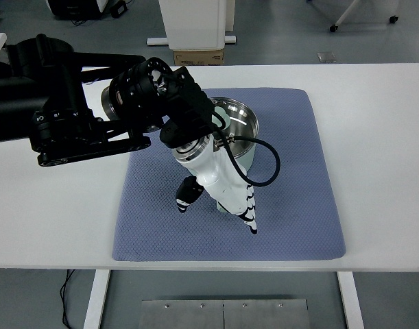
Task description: Rotate green pot handle
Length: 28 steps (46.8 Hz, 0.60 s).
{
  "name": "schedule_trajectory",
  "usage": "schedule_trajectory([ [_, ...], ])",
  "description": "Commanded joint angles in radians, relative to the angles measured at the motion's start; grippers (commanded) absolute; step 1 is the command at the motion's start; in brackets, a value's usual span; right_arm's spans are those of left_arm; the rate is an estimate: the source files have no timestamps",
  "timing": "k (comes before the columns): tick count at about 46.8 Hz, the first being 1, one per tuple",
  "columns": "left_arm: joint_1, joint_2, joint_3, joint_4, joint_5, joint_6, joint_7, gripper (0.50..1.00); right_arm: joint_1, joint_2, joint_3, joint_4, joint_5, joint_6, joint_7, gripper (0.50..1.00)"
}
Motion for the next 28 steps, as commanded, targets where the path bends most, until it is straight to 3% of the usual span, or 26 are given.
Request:
schedule_trajectory([
  [1,-0.003,-0.003,0.012,0.0,0.002,0.0,0.0,1.0,0.0,0.0,0.0,0.0,0.0,0.0,0.0,1.0],
  [28,-0.038,-0.003,0.066,0.0,0.071,0.0,0.0,1.0,0.0,0.0,0.0,0.0,0.0,0.0,0.0,1.0],
])
